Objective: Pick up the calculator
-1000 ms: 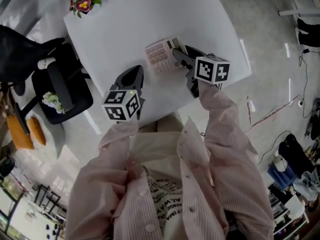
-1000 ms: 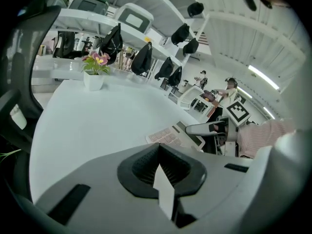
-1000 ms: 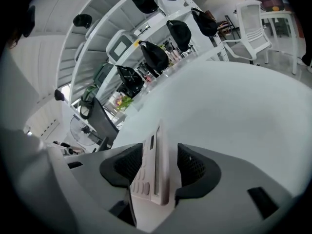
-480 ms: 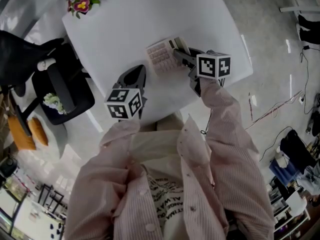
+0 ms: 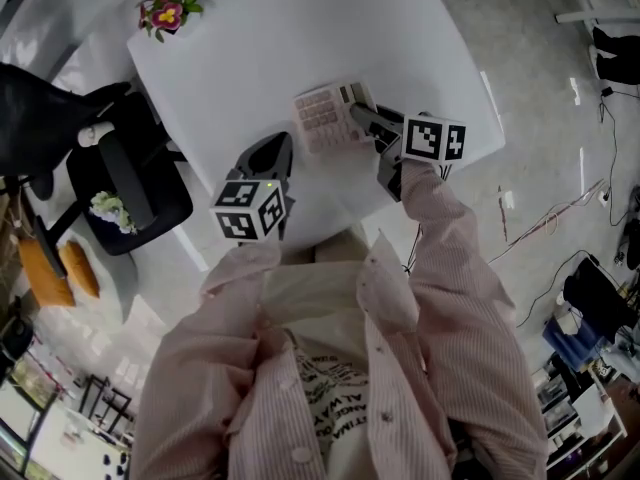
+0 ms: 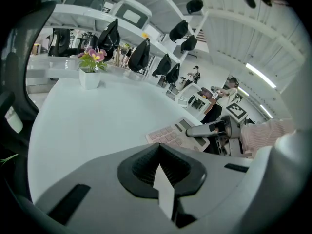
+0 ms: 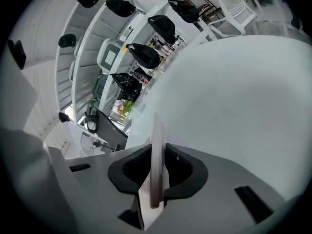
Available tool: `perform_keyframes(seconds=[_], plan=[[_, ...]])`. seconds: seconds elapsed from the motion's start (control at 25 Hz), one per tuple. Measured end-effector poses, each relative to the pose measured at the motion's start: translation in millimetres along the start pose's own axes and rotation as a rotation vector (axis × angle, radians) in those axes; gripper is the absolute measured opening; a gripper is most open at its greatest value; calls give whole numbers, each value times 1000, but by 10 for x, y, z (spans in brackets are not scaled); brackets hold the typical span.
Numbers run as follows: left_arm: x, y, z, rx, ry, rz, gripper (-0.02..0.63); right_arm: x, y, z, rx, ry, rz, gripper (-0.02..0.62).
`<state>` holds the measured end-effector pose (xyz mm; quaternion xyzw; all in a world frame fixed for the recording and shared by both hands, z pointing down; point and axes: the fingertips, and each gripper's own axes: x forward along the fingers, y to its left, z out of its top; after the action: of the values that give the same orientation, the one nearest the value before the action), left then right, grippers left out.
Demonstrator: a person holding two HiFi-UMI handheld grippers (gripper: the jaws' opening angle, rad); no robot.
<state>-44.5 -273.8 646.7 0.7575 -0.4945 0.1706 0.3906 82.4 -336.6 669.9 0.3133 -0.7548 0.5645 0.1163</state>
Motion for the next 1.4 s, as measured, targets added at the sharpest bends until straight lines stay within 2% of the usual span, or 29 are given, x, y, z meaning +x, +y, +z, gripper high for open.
perform_keyframes(seconds=[0.24,1.0,1.4], plan=[[-118,-33,55,11,-26,-6,0,-103,116,-1,110,-96,52,66],[-802,-368,560,113,-196,-46,0,-842,739,64,174,-331,102,66],[-1119,-455,798,175,-281,-63,0,-1163,1046,99,296,-433,167,66]])
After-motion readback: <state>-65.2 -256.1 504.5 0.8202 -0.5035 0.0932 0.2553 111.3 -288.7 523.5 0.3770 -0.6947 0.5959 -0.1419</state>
